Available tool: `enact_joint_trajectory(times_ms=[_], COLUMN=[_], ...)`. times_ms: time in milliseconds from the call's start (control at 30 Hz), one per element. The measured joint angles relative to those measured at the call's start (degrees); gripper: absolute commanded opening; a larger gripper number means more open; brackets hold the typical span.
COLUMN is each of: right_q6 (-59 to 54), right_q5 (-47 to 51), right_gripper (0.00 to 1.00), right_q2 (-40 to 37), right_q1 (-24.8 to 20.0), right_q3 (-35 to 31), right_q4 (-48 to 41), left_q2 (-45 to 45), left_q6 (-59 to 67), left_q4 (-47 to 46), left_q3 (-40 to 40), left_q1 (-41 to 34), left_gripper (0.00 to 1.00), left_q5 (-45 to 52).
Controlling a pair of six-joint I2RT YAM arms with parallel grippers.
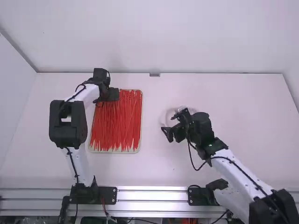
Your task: Fasten the cable tie
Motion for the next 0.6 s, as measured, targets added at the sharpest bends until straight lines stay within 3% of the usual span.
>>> enact_joint_trajectory(times_ms=[200, 467, 600], right_q6=[0.42, -1.86, -2.69], right_q5=[-3.37, -9.11, -10.84], right_gripper=[0.99, 0.99, 0.99], right_q2=[8.63, 15.37, 16.24], right_q1=[0.0, 0.0, 0.0], right_q3=[6.43, 12.24, 13.14], right_q4=[-1.92, -5.05, -4.85], left_q2=[0.0, 0.0, 0.02], left_q6=[-0.66, -1.92, -2.51], left_q4=[-0.09, -0.09, 2.01], left_q3=[0.02, 0.0, -0.66], left_q1=[-0.02, 0.39, 1.01], left_gripper=[0.88, 0.86, 0.75], left_q5=[0.0, -0.02, -0.02])
